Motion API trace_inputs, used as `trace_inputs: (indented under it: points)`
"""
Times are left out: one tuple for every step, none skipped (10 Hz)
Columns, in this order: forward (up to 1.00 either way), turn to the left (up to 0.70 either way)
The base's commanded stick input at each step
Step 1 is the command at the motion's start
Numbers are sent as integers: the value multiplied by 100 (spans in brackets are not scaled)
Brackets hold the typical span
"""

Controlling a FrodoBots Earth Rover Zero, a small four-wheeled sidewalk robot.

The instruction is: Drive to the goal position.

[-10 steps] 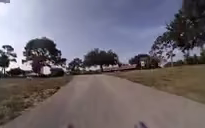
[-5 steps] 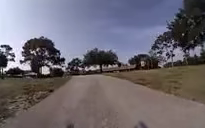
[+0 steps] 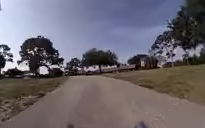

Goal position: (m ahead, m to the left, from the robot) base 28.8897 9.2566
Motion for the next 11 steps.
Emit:
trace_inputs:
  points:
    - [100, 0]
    - [100, 0]
    - [100, 0]
    - [100, 0]
    - [100, 0]
    - [100, 0]
    - [100, 0]
    - [100, 0]
    - [100, 0]
    - [100, 0]
    - [100, 0]
